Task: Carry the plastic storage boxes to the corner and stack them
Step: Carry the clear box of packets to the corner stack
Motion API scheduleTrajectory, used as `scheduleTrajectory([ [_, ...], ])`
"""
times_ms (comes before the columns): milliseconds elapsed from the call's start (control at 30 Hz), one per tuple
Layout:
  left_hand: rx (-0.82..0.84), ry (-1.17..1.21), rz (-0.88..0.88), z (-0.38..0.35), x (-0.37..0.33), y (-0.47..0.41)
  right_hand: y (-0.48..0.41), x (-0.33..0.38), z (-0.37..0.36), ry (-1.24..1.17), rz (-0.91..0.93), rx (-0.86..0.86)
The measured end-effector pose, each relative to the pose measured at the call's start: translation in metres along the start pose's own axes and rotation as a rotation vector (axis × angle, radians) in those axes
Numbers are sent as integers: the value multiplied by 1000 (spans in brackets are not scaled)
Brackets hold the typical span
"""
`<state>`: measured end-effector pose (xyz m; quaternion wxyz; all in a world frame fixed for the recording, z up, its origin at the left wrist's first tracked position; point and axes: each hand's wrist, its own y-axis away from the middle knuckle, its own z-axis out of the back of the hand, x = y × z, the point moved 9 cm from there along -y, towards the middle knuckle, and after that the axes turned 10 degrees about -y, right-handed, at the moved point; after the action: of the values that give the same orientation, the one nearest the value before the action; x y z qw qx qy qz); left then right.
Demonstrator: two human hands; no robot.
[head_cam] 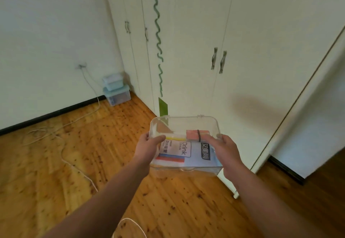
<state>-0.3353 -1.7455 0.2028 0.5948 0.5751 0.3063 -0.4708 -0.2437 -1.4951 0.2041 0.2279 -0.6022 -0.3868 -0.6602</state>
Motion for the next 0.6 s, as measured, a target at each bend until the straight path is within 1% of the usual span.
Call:
scheduleTrajectory([
  [167, -33, 24, -16, 43, -14, -37, -17, 10, -57, 23, 21, 38],
  [333, -45, 59, 8, 70, -21, -63, -36, 16, -98, 55, 12, 69],
  [600, -107, 89, 15, 89, -33, -108, -87, 31, -142, 155, 48, 103],
])
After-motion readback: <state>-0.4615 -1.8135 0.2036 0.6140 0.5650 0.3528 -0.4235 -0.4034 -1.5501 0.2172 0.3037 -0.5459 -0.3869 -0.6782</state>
